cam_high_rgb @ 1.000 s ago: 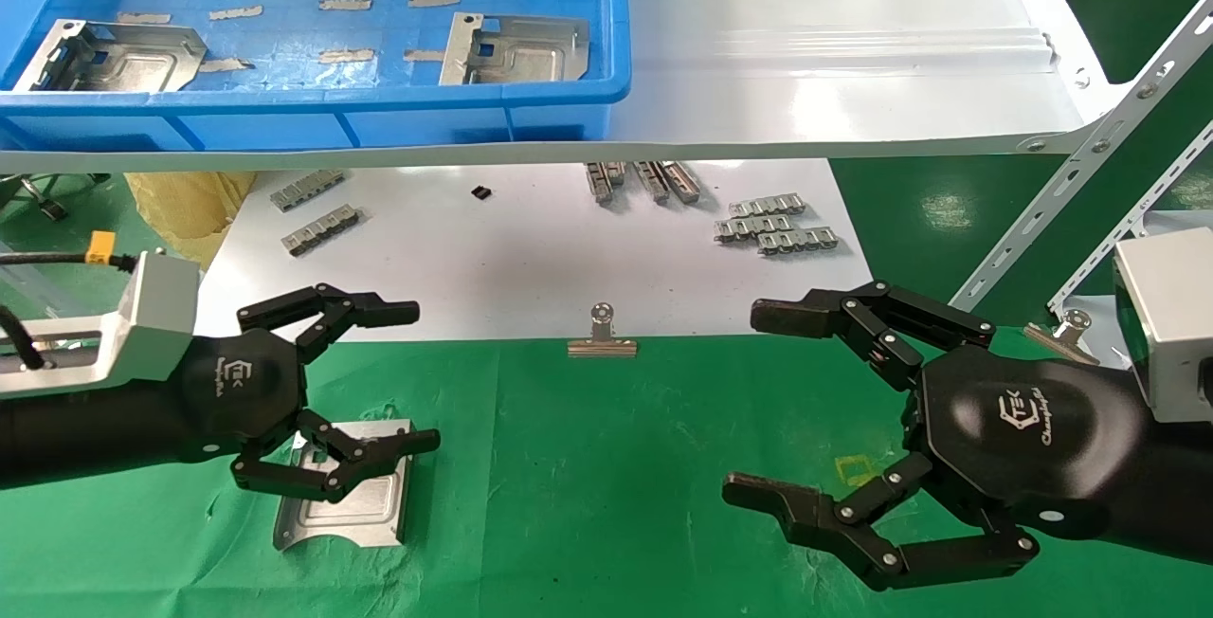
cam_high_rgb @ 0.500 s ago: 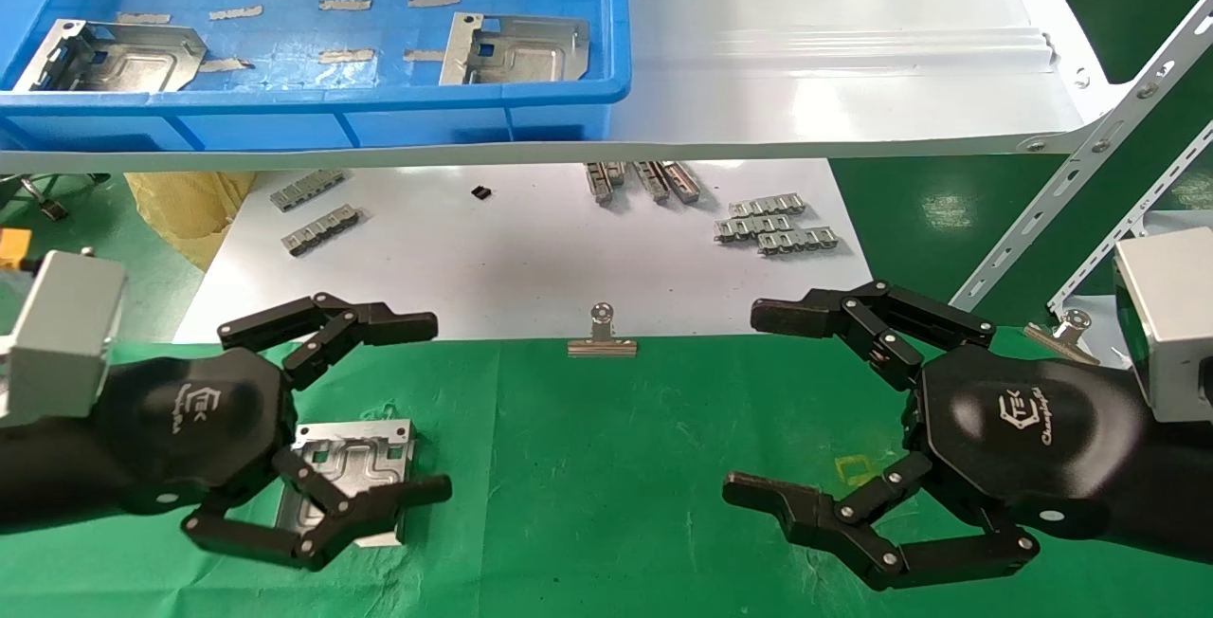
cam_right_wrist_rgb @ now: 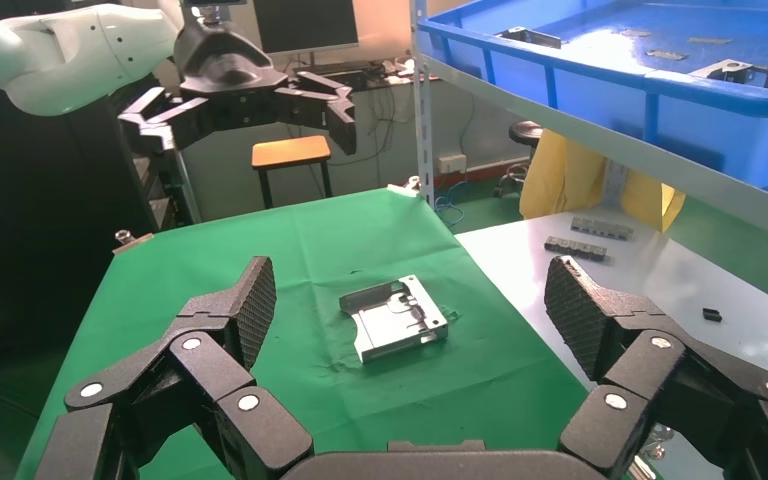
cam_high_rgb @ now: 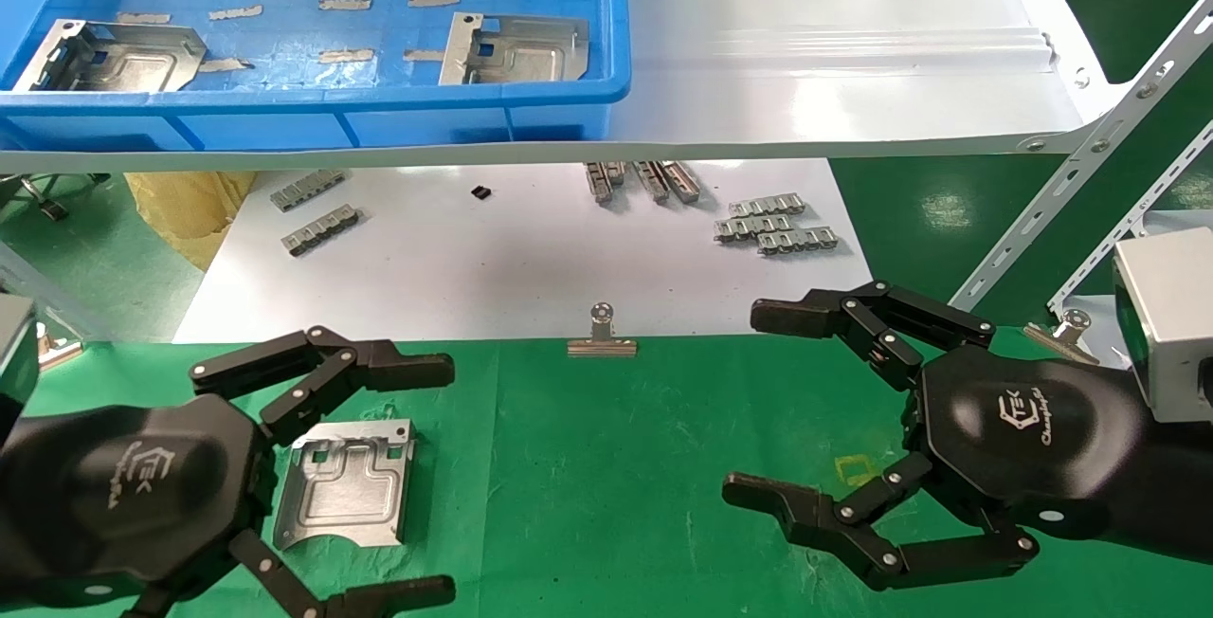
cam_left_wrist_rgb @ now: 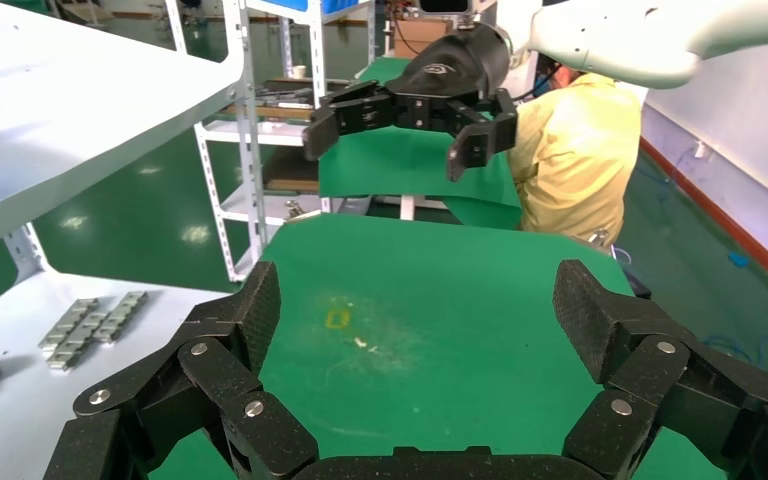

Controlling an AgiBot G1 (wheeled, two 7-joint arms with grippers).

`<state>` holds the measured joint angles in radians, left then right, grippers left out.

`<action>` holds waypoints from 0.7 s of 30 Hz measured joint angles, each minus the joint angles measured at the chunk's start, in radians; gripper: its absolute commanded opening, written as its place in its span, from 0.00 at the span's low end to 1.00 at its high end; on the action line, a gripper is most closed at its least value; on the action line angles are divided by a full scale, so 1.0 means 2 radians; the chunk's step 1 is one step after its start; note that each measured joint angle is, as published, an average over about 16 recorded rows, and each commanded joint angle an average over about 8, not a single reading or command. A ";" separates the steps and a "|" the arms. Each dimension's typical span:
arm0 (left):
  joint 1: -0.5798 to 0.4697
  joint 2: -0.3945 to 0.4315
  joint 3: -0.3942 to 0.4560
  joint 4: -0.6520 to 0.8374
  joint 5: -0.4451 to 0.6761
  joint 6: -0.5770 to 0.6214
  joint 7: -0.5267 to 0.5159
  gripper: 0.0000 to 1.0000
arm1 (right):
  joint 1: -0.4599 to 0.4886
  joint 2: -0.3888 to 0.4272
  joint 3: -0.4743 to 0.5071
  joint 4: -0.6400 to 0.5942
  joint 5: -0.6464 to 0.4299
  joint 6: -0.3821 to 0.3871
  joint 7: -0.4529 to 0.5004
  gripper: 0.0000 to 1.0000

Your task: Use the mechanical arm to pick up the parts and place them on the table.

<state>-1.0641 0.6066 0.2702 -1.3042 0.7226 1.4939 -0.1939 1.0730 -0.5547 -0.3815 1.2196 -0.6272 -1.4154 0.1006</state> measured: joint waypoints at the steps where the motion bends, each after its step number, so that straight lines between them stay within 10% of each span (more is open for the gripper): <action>1: 0.001 0.000 -0.001 -0.001 -0.001 0.000 -0.001 1.00 | 0.000 0.000 0.000 0.000 0.000 0.000 0.000 1.00; 21: -0.004 0.002 0.004 0.008 0.003 0.000 0.003 1.00 | 0.000 0.000 0.000 0.000 0.000 0.000 0.000 1.00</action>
<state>-1.0717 0.6098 0.2772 -1.2887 0.7282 1.4944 -0.1883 1.0729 -0.5547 -0.3815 1.2195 -0.6272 -1.4153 0.1006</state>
